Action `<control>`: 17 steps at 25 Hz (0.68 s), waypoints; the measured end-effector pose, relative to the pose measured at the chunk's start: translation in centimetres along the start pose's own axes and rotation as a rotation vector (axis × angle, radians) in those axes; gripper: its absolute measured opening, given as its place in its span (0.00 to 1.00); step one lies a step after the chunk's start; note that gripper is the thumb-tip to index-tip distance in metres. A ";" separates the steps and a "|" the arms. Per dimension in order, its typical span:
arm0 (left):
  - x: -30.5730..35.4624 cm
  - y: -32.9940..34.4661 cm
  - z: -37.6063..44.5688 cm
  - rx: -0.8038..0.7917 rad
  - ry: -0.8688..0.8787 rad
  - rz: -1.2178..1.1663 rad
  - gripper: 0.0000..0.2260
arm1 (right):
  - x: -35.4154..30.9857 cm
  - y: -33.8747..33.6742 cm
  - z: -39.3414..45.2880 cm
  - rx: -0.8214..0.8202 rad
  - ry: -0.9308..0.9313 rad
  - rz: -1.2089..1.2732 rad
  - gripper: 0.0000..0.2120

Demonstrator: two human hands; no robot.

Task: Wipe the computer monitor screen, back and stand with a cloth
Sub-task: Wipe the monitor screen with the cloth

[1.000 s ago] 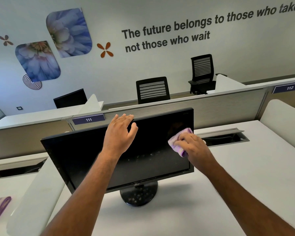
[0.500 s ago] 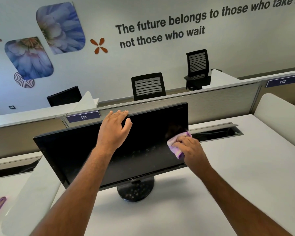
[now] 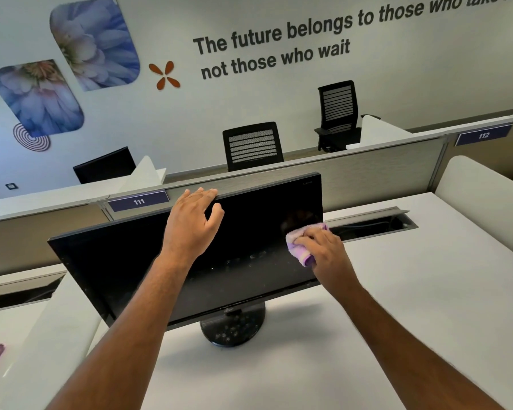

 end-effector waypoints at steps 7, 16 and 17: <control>-0.3 0.4 0.0 0.032 0.015 0.018 0.27 | -1.1 0.3 -0.2 -0.014 -0.012 0.045 0.27; -0.1 0.3 -0.1 0.042 0.035 0.047 0.27 | -3.1 3.5 -2.1 -0.100 -0.189 -0.003 0.26; -0.1 0.4 -0.1 0.042 0.032 0.051 0.27 | -3.4 3.0 -1.5 -0.076 -0.180 -0.007 0.26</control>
Point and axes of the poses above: each hand's wrist, its own z-axis towards the middle knuckle, its own y-axis out of the palm, x = y × z, the point moved 8 cm from there along z, towards the middle knuckle, and after that the axes turned 1 degree about y, right-handed, at the moved point
